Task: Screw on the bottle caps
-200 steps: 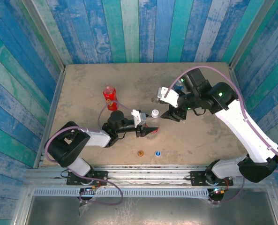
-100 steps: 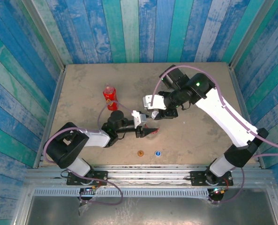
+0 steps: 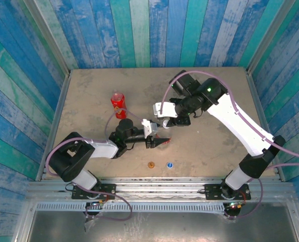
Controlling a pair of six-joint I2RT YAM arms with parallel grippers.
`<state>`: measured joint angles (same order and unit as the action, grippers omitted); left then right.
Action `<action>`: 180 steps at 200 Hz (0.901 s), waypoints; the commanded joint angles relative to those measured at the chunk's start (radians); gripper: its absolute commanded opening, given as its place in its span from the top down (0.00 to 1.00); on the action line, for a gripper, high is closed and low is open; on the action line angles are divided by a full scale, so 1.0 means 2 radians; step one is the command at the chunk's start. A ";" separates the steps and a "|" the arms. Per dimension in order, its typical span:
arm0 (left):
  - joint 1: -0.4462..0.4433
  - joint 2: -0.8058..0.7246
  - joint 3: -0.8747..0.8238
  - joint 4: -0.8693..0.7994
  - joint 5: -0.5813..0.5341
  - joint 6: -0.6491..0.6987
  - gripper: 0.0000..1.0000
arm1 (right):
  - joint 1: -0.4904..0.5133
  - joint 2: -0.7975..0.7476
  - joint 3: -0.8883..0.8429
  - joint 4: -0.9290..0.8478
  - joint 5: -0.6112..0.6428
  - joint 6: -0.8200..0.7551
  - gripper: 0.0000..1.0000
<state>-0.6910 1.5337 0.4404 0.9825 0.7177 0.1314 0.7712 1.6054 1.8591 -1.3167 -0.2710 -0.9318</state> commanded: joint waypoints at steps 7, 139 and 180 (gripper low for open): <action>-0.001 -0.007 -0.008 -0.062 0.007 0.006 0.39 | 0.003 0.006 0.006 -0.011 0.004 0.001 0.58; 0.000 -0.009 -0.009 -0.068 0.006 0.009 0.39 | 0.003 0.018 0.005 -0.016 0.004 0.001 0.72; 0.000 -0.012 -0.009 -0.066 0.002 0.009 0.39 | 0.003 0.019 0.001 -0.015 0.007 0.014 0.74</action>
<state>-0.6910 1.5276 0.4419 0.9676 0.7189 0.1349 0.7715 1.6226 1.8591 -1.3296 -0.2695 -0.9257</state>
